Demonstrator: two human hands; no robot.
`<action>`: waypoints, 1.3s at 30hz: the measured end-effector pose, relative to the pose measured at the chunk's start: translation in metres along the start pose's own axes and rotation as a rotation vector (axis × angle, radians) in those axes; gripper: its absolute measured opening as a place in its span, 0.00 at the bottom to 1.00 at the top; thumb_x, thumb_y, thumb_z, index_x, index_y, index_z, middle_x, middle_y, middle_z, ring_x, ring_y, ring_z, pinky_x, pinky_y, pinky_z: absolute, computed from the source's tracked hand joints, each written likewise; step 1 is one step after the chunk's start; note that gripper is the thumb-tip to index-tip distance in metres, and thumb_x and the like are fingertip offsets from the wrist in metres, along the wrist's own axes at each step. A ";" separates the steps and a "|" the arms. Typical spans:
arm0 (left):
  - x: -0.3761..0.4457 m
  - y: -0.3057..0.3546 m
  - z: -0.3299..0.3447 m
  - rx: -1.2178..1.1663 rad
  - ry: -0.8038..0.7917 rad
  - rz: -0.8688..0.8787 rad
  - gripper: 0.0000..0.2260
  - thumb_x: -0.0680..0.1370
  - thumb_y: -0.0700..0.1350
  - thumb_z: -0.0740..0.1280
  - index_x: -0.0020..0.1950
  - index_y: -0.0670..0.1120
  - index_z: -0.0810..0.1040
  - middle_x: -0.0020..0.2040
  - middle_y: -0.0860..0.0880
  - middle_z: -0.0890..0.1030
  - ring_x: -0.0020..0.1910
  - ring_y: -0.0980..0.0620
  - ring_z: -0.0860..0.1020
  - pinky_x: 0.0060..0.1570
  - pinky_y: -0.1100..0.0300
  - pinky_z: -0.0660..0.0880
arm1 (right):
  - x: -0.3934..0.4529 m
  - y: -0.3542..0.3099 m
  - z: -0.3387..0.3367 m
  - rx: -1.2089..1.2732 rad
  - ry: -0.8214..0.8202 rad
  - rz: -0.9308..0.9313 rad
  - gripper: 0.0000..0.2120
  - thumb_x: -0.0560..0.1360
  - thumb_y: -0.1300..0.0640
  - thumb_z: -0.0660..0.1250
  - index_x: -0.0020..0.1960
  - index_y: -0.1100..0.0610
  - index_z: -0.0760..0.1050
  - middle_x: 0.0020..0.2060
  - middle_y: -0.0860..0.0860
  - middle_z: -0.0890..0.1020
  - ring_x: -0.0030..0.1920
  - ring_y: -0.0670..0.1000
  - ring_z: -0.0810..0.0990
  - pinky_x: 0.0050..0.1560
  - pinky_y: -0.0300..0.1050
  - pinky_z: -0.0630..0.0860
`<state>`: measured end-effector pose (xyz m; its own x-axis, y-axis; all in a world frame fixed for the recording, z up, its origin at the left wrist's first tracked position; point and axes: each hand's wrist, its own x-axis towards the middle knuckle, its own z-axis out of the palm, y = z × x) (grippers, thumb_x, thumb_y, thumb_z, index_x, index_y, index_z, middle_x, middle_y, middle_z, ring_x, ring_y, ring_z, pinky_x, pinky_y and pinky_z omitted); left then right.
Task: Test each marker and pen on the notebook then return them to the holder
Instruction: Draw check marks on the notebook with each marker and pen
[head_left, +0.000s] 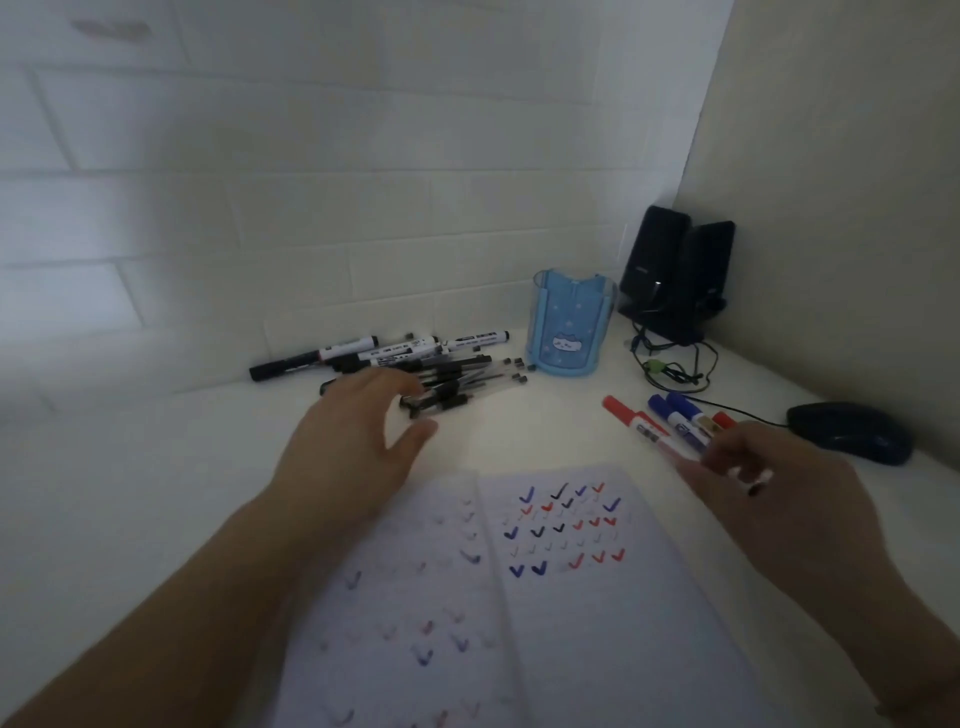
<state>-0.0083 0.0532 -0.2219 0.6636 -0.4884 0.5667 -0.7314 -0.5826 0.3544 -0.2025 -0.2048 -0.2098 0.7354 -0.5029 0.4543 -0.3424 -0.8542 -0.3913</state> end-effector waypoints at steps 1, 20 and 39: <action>0.004 -0.014 -0.001 0.057 -0.013 -0.081 0.15 0.75 0.53 0.68 0.59 0.49 0.76 0.57 0.51 0.78 0.57 0.48 0.74 0.56 0.55 0.70 | 0.002 0.005 0.001 -0.038 -0.050 0.034 0.08 0.70 0.45 0.69 0.39 0.42 0.70 0.38 0.45 0.77 0.37 0.43 0.74 0.39 0.44 0.73; 0.017 -0.097 0.000 0.381 -0.381 -0.669 0.29 0.78 0.58 0.49 0.77 0.55 0.44 0.78 0.54 0.41 0.76 0.46 0.50 0.68 0.37 0.51 | 0.001 0.005 0.008 -0.171 -0.337 0.091 0.05 0.74 0.44 0.64 0.44 0.41 0.69 0.39 0.41 0.73 0.39 0.39 0.71 0.37 0.36 0.66; 0.049 -0.040 -0.047 -0.070 0.044 -0.313 0.08 0.80 0.46 0.61 0.43 0.48 0.77 0.38 0.49 0.81 0.40 0.45 0.78 0.40 0.55 0.71 | -0.008 -0.031 -0.012 -0.027 -0.148 -0.081 0.04 0.72 0.46 0.67 0.45 0.42 0.72 0.36 0.40 0.75 0.37 0.39 0.71 0.34 0.33 0.63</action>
<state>0.0466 0.0830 -0.1734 0.8516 -0.2630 0.4535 -0.5031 -0.6531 0.5660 -0.2050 -0.1761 -0.1920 0.8386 -0.4089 0.3600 -0.2928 -0.8955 -0.3352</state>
